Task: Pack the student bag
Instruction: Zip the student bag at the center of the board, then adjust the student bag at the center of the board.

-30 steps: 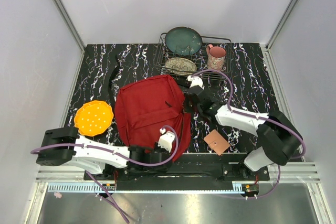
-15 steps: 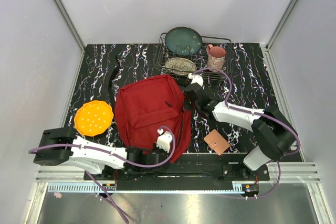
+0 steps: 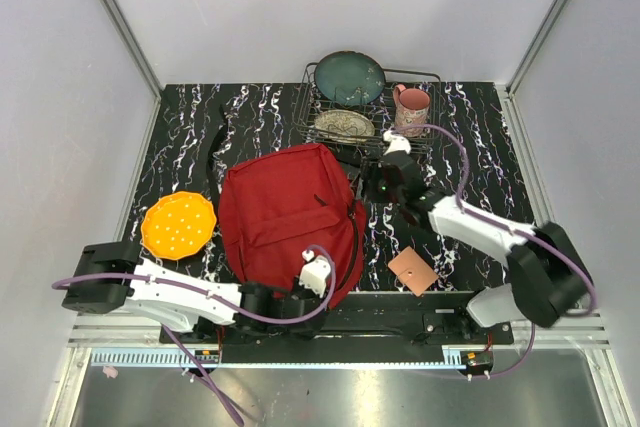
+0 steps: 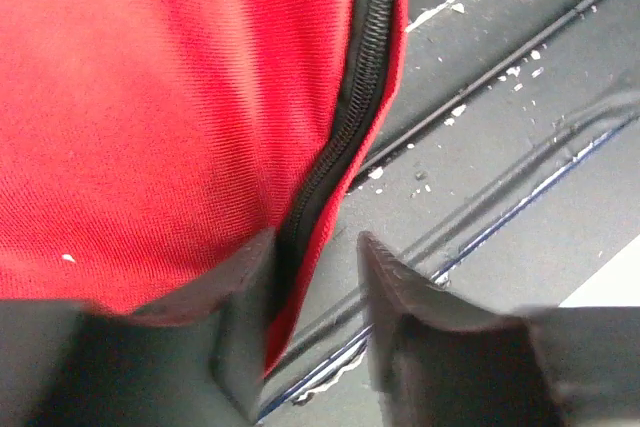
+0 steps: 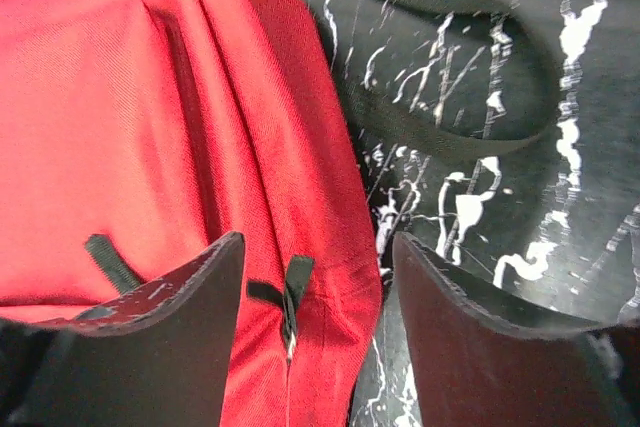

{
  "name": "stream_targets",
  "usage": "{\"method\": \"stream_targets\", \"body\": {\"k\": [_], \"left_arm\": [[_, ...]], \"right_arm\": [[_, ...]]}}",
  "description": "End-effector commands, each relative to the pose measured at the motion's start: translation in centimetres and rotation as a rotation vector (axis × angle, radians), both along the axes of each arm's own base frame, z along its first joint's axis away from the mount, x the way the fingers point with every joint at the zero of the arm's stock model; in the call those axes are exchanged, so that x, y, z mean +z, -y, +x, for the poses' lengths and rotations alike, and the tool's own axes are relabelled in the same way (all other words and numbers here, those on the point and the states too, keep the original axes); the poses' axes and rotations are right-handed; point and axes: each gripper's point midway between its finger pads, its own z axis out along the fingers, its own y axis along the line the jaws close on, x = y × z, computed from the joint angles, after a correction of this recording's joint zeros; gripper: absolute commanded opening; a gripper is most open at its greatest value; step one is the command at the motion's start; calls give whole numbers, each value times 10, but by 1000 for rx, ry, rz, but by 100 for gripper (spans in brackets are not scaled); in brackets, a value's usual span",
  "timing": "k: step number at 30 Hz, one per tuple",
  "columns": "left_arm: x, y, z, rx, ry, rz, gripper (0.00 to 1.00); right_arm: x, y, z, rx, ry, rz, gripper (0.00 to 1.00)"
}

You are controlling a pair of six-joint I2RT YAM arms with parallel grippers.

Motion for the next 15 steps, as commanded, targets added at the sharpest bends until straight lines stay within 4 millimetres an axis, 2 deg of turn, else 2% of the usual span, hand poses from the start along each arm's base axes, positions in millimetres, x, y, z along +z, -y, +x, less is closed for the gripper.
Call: {"method": "stream_targets", "body": {"k": [1, 3, 4, 6, 8, 10, 13, 14, 15], "left_arm": [[26, 10, -13, -55, -30, -11, 69], [36, 9, -6, -30, -7, -32, 82], [43, 10, -3, -24, 0, -47, 86], [53, 4, 8, 20, 10, -67, 95], [60, -8, 18, 73, 2, -70, 99], [64, -21, 34, 158, -8, -77, 99], [69, -51, 58, 297, -21, -70, 99], [72, -66, 63, 349, -31, -64, 99], [72, -79, 75, 428, -39, -71, 99]], "right_arm": [[57, 30, -7, -105, 123, 90, 69], [46, 41, -23, -124, 81, 82, 75], [53, 43, -29, -125, 92, 100, 76], [47, 42, -42, -87, 49, 111, 78], [42, 32, -53, -28, -11, 132, 78], [31, 27, -58, -4, -58, 127, 78], [17, 19, -64, 34, -128, 124, 80], [16, 16, -62, 46, -137, 117, 80], [7, 14, -62, 54, -167, 101, 80]]}}
